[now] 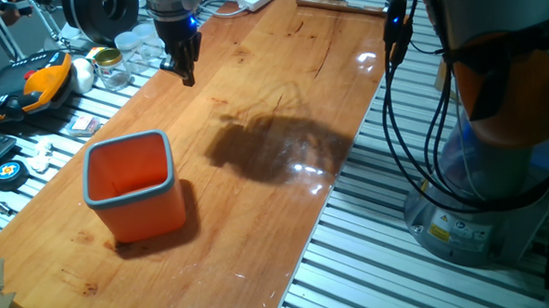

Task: Put the garbage in the trash can

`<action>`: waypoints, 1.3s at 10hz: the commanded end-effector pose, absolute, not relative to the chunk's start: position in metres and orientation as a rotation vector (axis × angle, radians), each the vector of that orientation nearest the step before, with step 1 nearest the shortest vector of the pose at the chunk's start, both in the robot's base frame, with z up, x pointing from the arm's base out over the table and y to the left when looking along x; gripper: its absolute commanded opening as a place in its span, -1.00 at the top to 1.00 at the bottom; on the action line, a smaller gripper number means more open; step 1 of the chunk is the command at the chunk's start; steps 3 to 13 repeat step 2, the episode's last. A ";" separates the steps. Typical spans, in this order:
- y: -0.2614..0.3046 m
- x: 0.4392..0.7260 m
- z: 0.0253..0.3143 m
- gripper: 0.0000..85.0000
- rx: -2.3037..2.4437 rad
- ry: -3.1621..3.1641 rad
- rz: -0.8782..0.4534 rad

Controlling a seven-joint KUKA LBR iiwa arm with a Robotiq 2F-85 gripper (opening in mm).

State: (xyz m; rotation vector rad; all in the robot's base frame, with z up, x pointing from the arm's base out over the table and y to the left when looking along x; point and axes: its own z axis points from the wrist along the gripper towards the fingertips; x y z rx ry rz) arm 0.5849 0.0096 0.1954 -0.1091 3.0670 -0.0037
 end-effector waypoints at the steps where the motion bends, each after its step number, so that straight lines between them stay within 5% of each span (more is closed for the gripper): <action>1: 0.010 0.585 0.195 1.00 -0.109 3.067 -0.004; 13: 0.010 0.585 0.196 1.00 -0.109 3.067 -0.004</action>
